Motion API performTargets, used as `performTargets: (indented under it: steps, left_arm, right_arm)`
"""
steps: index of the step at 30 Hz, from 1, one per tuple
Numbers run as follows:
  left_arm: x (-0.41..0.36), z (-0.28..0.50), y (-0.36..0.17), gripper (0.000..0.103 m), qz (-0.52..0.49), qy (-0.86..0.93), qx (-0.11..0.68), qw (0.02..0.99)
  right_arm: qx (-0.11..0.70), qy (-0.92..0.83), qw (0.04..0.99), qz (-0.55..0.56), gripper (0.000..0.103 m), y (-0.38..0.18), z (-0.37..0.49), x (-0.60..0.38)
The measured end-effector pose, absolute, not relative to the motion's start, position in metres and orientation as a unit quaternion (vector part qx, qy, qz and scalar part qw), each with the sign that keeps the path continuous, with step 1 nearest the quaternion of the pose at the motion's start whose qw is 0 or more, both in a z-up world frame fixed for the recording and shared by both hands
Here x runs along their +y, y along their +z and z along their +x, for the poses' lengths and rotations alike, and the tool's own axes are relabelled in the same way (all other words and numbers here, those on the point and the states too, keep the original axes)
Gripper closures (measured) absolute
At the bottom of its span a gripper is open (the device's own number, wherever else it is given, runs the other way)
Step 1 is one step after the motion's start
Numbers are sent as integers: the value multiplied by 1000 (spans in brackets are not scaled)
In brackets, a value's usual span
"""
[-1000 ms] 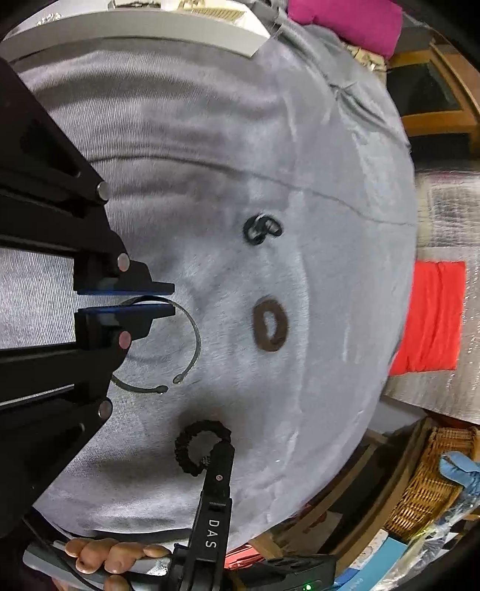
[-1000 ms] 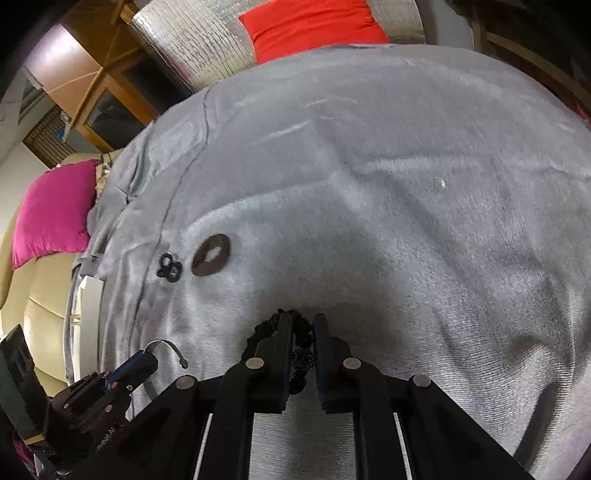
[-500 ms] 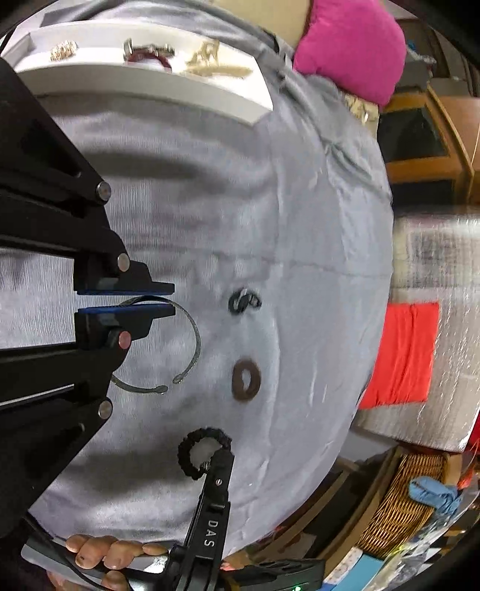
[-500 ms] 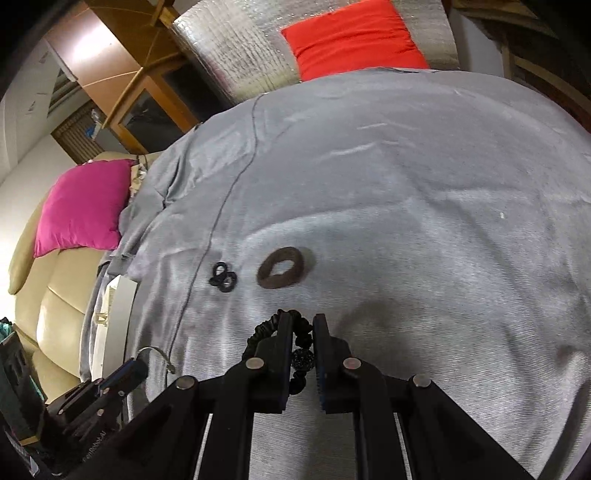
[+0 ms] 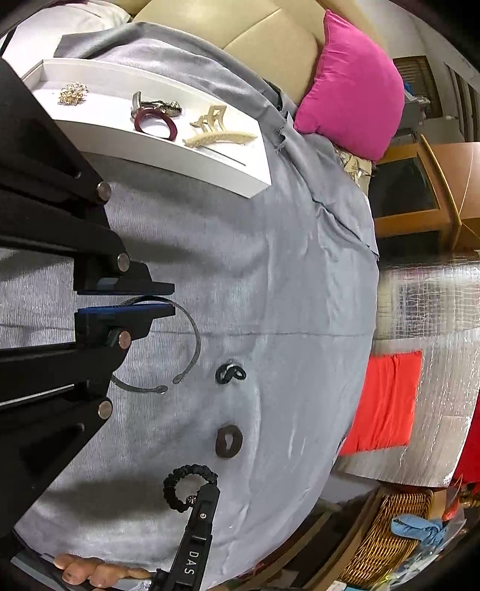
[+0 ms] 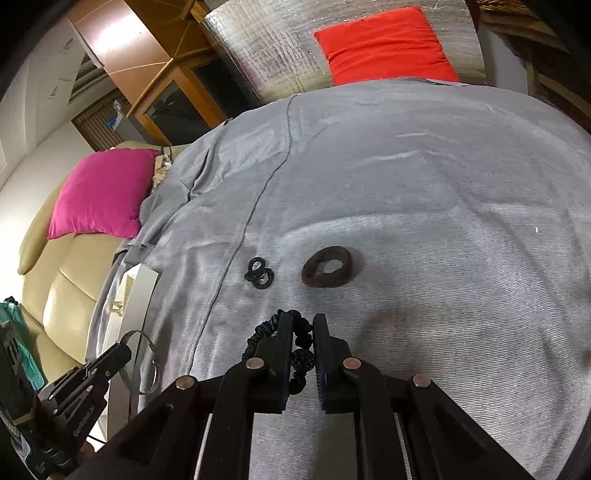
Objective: Organize jewelry
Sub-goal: 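Carry the bangle in the left tool and scrunchie in the right tool to the white box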
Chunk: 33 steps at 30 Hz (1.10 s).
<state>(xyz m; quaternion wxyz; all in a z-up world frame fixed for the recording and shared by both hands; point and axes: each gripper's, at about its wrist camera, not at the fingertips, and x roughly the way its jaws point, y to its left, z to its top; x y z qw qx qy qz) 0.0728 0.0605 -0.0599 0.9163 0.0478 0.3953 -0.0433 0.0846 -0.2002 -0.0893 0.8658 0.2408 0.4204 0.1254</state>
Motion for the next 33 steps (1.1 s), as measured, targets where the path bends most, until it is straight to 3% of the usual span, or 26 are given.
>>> performTargets:
  steps: [33]
  left_arm:
    - [83,65,-55,99,37,-4,391,920]
  right_arm:
    - [420,151,867,221,91,-91,84,-167]
